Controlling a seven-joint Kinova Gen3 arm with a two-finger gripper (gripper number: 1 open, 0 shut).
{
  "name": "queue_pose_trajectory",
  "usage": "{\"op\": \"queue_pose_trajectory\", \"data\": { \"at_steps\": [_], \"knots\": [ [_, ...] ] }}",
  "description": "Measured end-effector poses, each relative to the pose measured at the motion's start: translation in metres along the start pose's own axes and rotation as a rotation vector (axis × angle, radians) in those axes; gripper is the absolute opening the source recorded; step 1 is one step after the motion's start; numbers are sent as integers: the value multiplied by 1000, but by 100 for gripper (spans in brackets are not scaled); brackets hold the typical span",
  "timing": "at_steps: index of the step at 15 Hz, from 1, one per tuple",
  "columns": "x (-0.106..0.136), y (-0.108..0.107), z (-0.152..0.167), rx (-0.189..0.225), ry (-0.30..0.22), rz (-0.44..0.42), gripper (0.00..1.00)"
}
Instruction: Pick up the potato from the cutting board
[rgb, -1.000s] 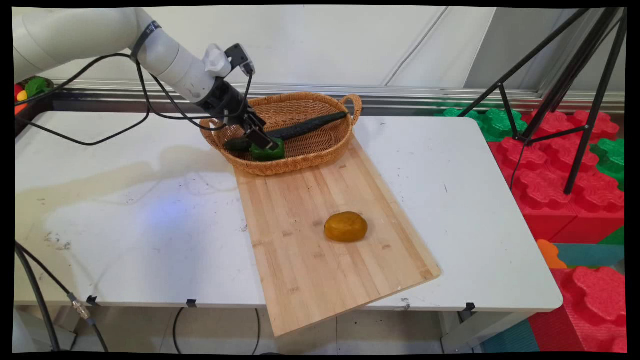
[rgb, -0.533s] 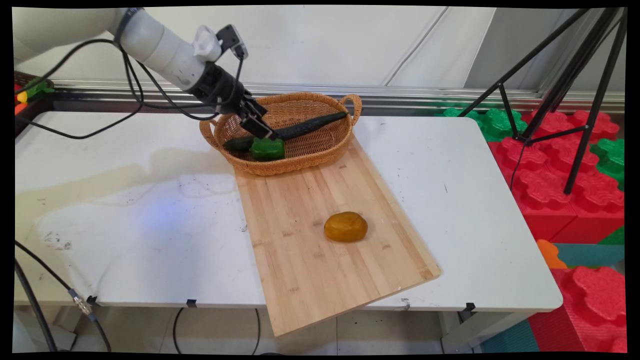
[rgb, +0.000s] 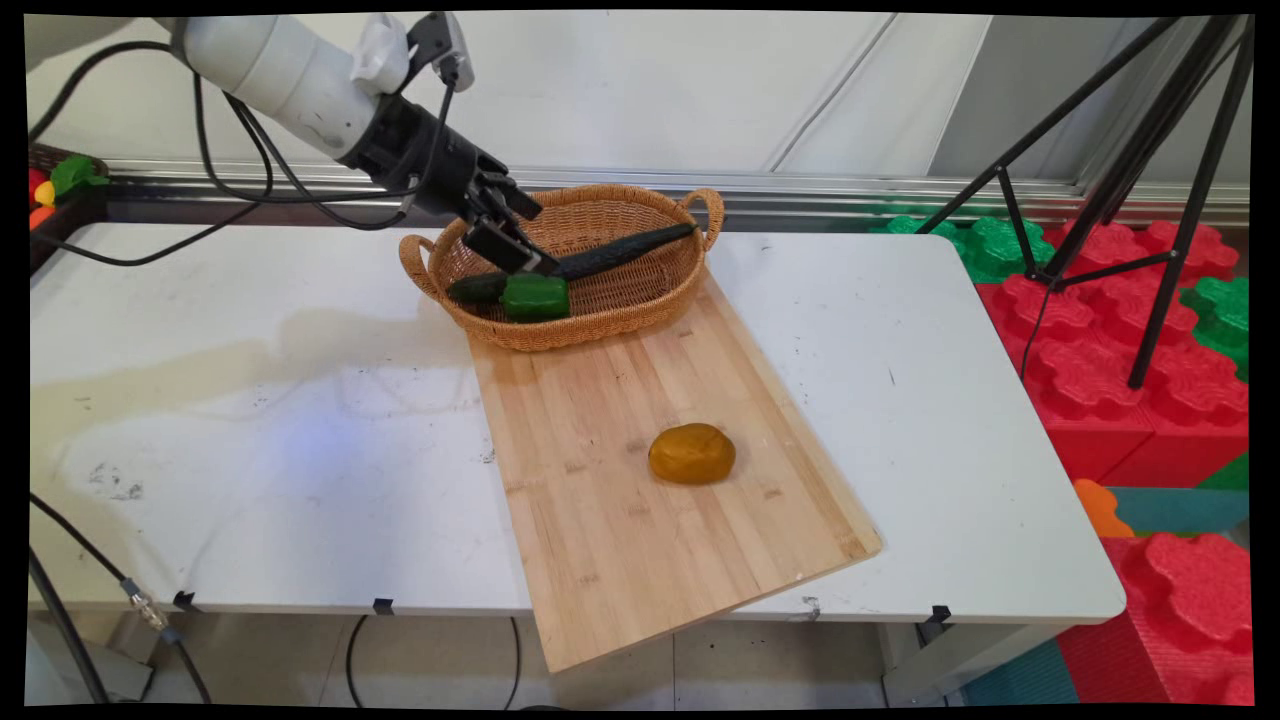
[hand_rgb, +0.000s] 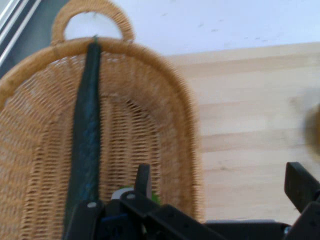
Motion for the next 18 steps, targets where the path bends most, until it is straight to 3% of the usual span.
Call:
{"op": "queue_pose_trajectory", "data": {
  "at_steps": [6, 10, 18],
  "knots": [
    [15, 39, 2, -96, 18, 53, 100],
    [24, 56, 18, -134, 14, 72, 100],
    [32, 86, 78, -206, -62, 71, 100]
  ]
}}
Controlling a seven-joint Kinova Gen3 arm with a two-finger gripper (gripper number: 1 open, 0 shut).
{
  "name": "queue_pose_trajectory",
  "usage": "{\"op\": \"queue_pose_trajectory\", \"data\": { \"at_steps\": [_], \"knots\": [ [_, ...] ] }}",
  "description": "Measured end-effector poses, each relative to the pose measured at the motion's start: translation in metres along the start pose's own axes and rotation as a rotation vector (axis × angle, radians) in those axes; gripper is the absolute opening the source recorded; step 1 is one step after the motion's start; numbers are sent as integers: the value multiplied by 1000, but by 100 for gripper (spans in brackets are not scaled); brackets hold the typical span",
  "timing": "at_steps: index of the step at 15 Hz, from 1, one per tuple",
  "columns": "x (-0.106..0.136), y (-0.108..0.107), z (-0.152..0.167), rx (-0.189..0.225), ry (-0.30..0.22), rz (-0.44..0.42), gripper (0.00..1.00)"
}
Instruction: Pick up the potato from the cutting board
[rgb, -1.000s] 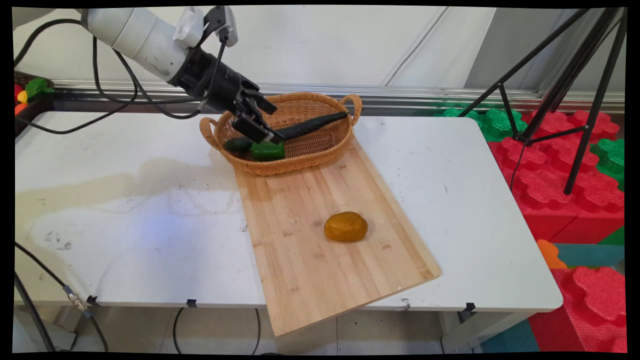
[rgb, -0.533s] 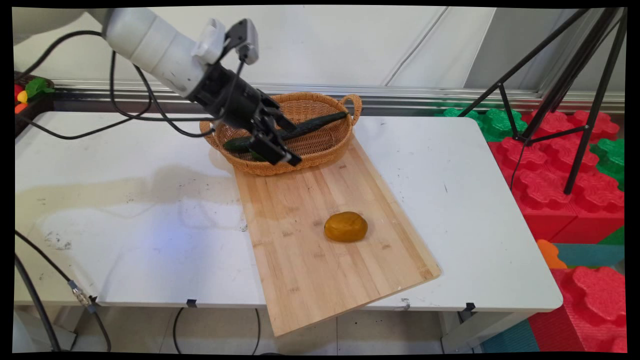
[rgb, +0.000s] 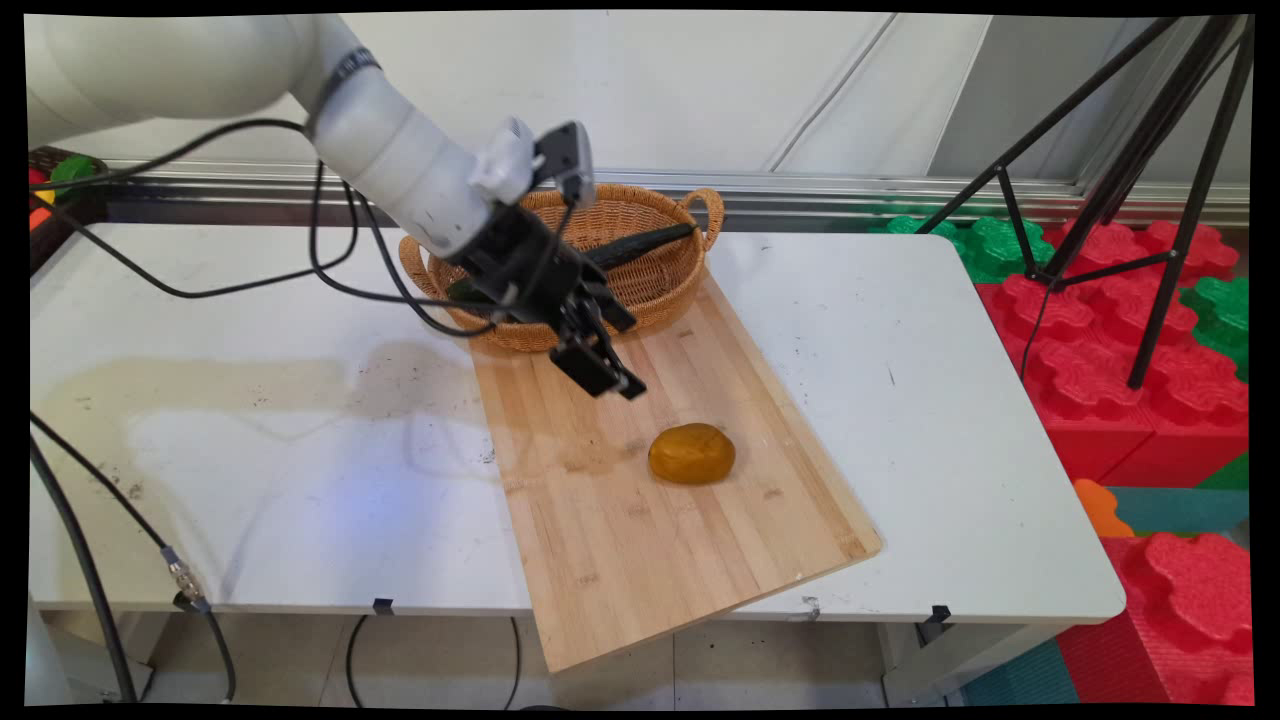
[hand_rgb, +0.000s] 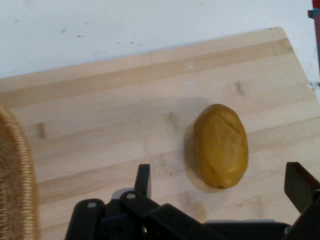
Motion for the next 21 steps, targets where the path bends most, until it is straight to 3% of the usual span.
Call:
{"op": "queue_pose_trajectory", "data": {
  "at_steps": [12, 21],
  "knots": [
    [2, 16, 82, -70, -93, 16, 100],
    [2, 9, 128, -81, -131, 56, 100]
  ]
}}
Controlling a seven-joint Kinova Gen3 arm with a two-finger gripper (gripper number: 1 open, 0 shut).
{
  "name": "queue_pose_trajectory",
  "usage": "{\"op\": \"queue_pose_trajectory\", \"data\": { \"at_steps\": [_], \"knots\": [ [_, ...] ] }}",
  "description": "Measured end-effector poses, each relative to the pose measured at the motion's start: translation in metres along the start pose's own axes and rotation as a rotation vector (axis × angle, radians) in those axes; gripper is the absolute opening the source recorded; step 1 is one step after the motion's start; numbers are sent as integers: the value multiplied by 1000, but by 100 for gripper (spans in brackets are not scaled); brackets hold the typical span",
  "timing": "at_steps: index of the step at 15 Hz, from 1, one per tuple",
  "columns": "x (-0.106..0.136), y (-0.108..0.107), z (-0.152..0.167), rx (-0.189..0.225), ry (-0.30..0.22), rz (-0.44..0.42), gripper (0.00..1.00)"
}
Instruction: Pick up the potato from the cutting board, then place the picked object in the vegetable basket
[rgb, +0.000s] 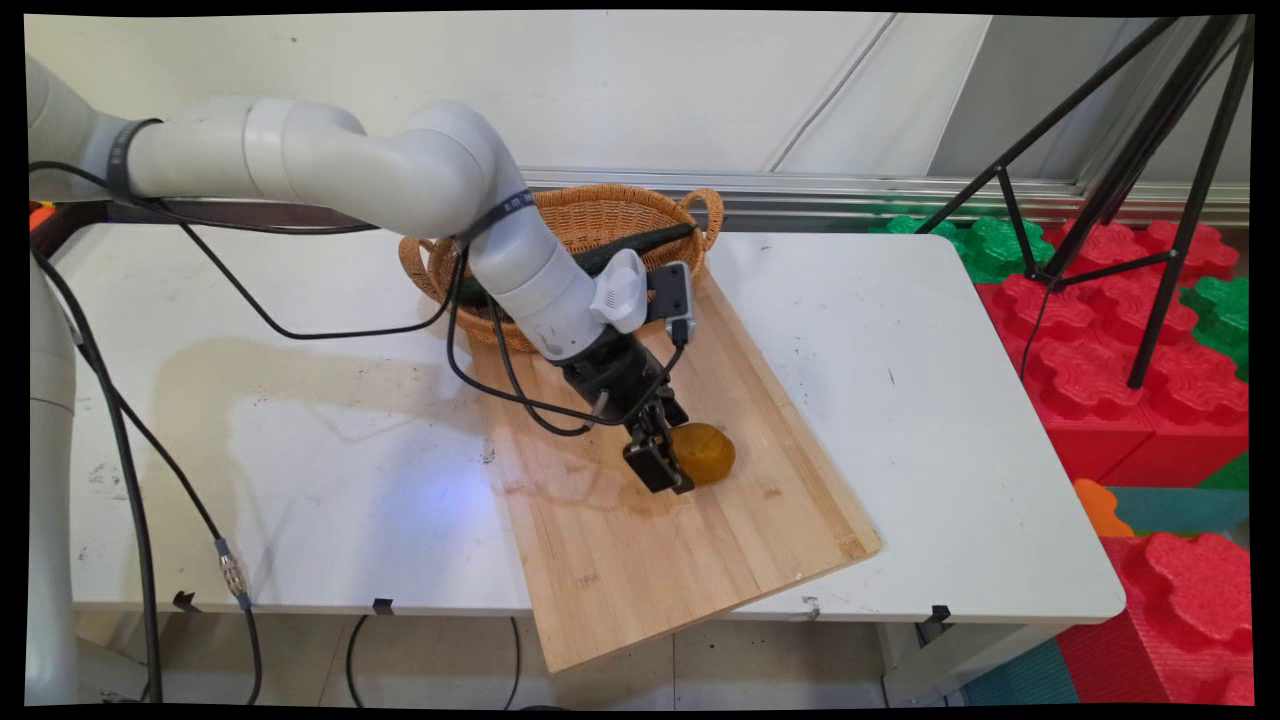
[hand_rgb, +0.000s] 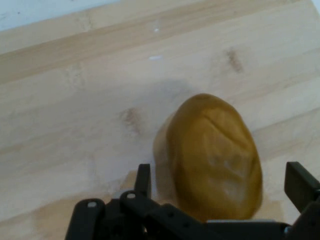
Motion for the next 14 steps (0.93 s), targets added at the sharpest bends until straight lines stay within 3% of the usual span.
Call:
{"op": "queue_pose_trajectory", "data": {
  "at_steps": [4, 5, 14],
  "knots": [
    [2, -3, 12, -2, -4, 12, 100],
    [2, -4, 14, -1, -3, 14, 0],
    [2, -3, 17, 9, 10, -3, 0]
  ]
}}
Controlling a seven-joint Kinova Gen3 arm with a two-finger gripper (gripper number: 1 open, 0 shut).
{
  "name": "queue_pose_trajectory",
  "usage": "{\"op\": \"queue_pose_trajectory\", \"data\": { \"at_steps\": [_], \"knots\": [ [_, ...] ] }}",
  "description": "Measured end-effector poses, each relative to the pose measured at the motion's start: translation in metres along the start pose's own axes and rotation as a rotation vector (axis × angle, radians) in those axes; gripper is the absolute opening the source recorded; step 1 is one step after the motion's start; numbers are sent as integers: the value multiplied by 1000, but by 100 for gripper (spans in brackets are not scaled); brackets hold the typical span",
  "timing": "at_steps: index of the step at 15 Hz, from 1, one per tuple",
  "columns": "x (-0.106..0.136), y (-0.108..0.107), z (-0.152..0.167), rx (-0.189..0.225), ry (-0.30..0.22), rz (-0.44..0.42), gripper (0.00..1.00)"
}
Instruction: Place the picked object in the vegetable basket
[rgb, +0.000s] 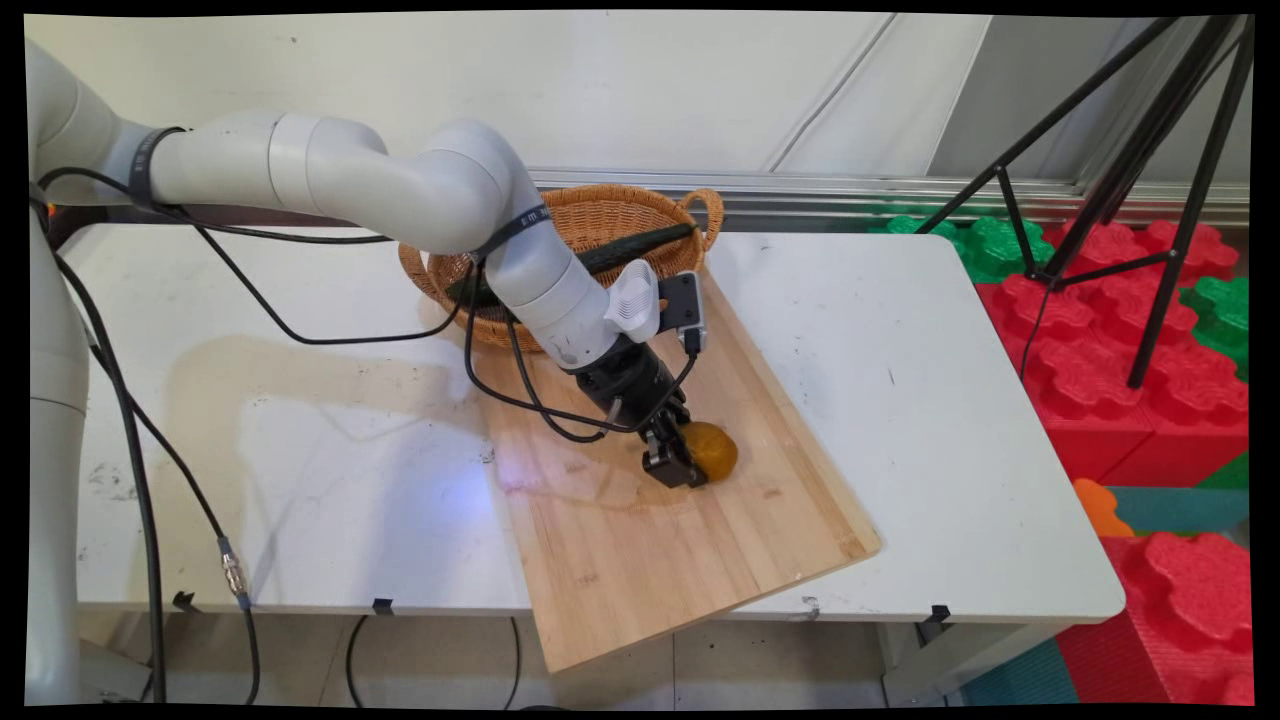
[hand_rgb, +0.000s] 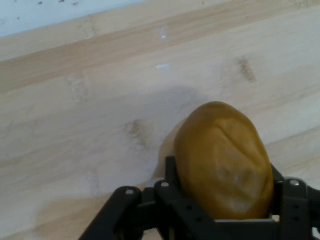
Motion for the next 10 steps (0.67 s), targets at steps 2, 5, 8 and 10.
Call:
{"op": "queue_pose_trajectory", "data": {
  "at_steps": [2, 5, 8, 10],
  "knots": [
    [0, 1, -3, 5, 8, -11, 0],
    [-1, 3, -14, 19, 30, -32, 0],
    [-3, 6, -31, 35, 57, -44, 0],
    [-4, 8, -43, 46, 76, -48, 0]
  ]
}}
